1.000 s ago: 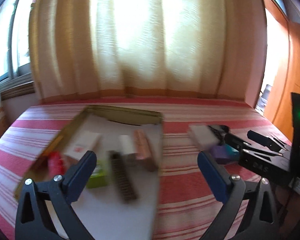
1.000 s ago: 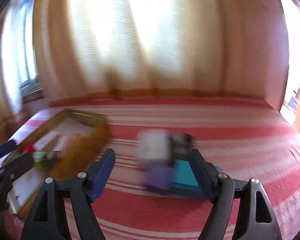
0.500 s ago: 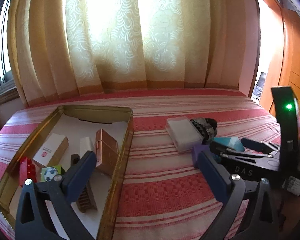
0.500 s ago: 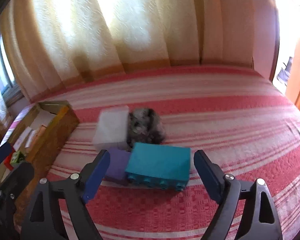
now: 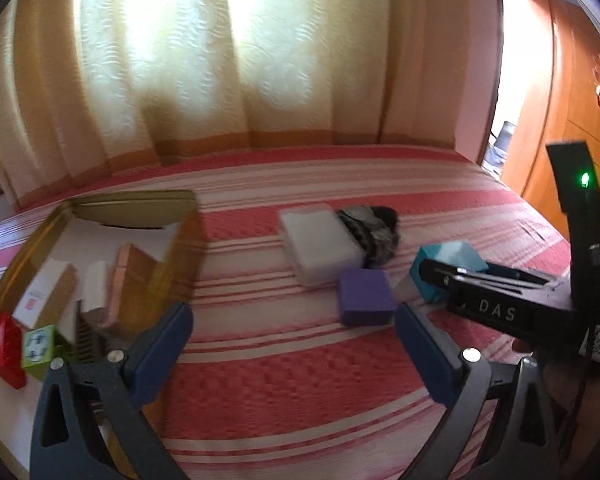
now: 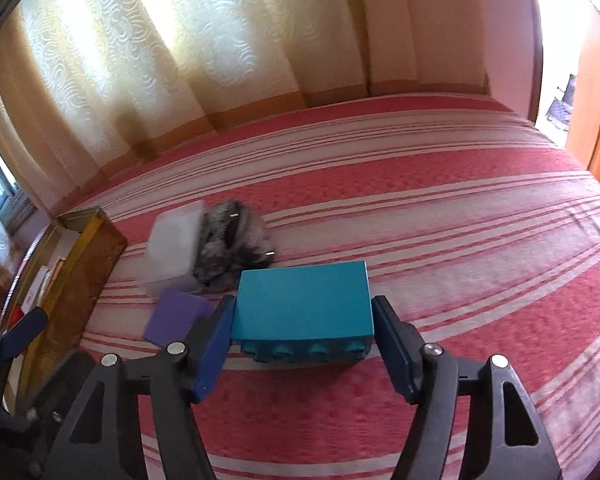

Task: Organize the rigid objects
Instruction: 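Grasp the teal block with the right tool while the left tool grasps the purple block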

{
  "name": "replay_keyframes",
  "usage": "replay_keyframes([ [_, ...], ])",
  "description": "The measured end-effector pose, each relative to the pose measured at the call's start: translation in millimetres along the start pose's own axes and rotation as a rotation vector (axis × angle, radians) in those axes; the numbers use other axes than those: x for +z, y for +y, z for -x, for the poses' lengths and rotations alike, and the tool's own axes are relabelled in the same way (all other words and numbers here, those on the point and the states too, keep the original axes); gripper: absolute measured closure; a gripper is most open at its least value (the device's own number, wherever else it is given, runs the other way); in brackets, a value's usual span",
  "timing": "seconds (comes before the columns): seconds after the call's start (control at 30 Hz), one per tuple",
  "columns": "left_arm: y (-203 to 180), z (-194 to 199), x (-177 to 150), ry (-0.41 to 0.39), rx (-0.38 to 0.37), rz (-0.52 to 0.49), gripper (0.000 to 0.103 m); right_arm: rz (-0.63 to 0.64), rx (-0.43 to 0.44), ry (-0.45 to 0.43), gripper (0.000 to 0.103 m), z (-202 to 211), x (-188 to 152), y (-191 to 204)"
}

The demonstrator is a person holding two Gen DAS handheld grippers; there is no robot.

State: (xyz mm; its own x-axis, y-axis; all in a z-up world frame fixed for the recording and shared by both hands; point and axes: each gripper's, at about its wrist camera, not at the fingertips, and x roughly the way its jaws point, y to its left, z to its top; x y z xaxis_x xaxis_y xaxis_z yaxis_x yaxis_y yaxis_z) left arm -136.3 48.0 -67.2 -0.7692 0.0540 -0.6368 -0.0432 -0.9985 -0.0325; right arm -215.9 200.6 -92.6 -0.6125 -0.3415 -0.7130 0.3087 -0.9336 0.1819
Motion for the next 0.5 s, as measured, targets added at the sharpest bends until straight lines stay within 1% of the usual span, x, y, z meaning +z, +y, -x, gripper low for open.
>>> replay_keyframes([
  [0.03,-4.8,-3.0,0.5,0.009,-0.006,-0.009,0.001,0.003,-0.019,-0.006,0.035,2.0,0.3,-3.0],
  [0.1,-13.6,-9.7,1.9,0.028,-0.018,-0.024,0.001,-0.002,-0.03,-0.012,0.035,4.3,0.7,-9.7],
  [0.2,-21.2,-19.1,3.3,0.061,-0.04,-0.029,0.001,-0.027,-0.021,-0.006,0.035,2.6,1.2,-19.7],
  [0.23,-24.2,-24.2,3.9,0.083,-0.046,-0.034,0.001,-0.031,-0.02,-0.007,0.035,2.9,1.4,-21.9],
  [0.4,-31.6,-35.6,10.5,0.112,-0.044,-0.052,0.001,-0.05,-0.003,-0.012,0.035,2.6,1.8,-25.8],
  [0.47,-33.0,-41.4,12.8,0.128,-0.041,-0.053,0.007,-0.057,0.004,-0.014,0.034,2.7,1.4,-27.1],
  [0.5,-33.7,-43.2,13.3,0.136,-0.046,-0.057,0.008,-0.06,0.007,-0.015,0.034,2.9,1.2,-28.0],
])
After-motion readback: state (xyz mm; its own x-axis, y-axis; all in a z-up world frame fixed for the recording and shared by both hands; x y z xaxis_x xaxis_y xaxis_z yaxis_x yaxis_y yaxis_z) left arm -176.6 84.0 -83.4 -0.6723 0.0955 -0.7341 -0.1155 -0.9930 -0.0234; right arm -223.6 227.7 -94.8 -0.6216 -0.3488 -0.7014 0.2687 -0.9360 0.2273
